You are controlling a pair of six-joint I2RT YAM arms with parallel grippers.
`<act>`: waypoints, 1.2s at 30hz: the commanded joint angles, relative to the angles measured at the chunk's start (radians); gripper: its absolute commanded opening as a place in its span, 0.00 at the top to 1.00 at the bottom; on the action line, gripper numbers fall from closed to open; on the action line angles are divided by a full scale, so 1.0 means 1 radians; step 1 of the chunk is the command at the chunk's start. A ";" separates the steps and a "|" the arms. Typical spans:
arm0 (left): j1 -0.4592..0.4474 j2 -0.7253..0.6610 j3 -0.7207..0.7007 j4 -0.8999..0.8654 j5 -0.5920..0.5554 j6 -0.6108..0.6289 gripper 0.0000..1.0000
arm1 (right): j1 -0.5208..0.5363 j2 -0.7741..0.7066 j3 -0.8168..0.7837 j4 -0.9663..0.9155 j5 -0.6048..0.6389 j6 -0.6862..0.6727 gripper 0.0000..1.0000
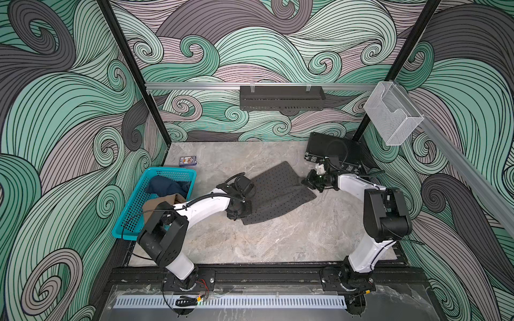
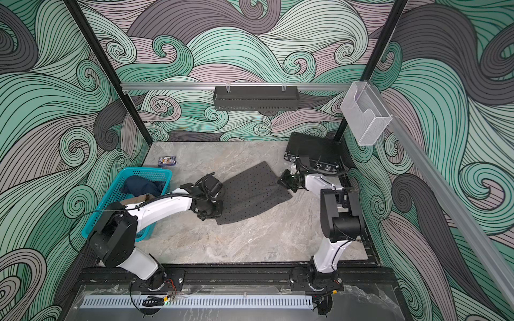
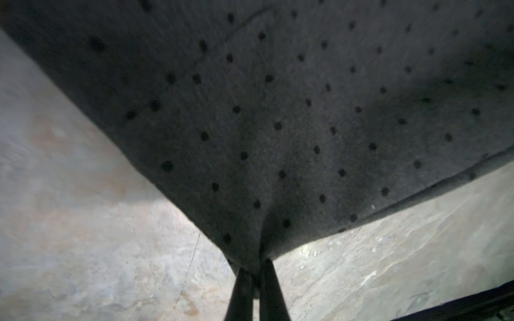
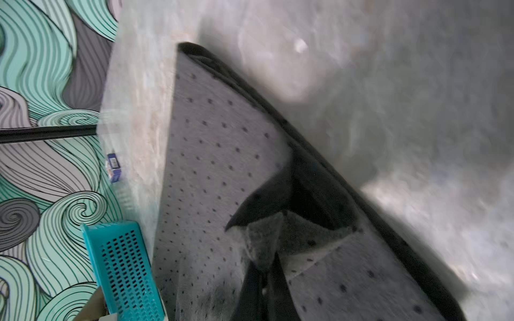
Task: Roll up the skirts
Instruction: Fold the skirt at the center of the board.
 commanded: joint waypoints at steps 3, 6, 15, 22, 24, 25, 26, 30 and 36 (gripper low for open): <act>-0.028 -0.044 -0.022 0.071 0.043 -0.068 1.00 | -0.014 -0.133 -0.054 0.058 0.022 -0.004 1.00; -0.035 -0.046 -0.020 0.091 0.105 -0.053 0.96 | -0.016 -0.197 -0.125 0.044 0.068 0.010 1.00; 0.001 -0.051 -0.017 0.087 0.252 -0.061 0.79 | -0.042 -0.228 -0.230 -0.111 0.185 0.017 0.74; 0.145 -0.129 0.107 -0.048 0.273 -0.007 0.86 | -0.093 -0.295 -0.304 -0.108 0.187 0.041 0.84; 0.156 -0.134 0.120 -0.067 0.268 -0.006 0.77 | -0.097 -0.317 -0.299 -0.109 0.215 0.035 0.79; 0.158 -0.134 0.117 -0.070 0.270 -0.015 0.72 | -0.098 -0.321 -0.288 -0.109 0.210 0.027 0.70; 0.156 -0.133 0.105 -0.063 0.280 -0.026 0.64 | -0.098 -0.319 -0.272 -0.112 0.201 0.017 0.64; 0.149 -0.126 0.003 0.031 0.348 -0.096 0.45 | -0.098 -0.248 -0.199 -0.137 0.209 0.003 0.45; 0.100 -0.097 -0.101 0.141 0.344 -0.209 0.37 | -0.098 -0.125 -0.097 -0.117 0.226 -0.037 0.40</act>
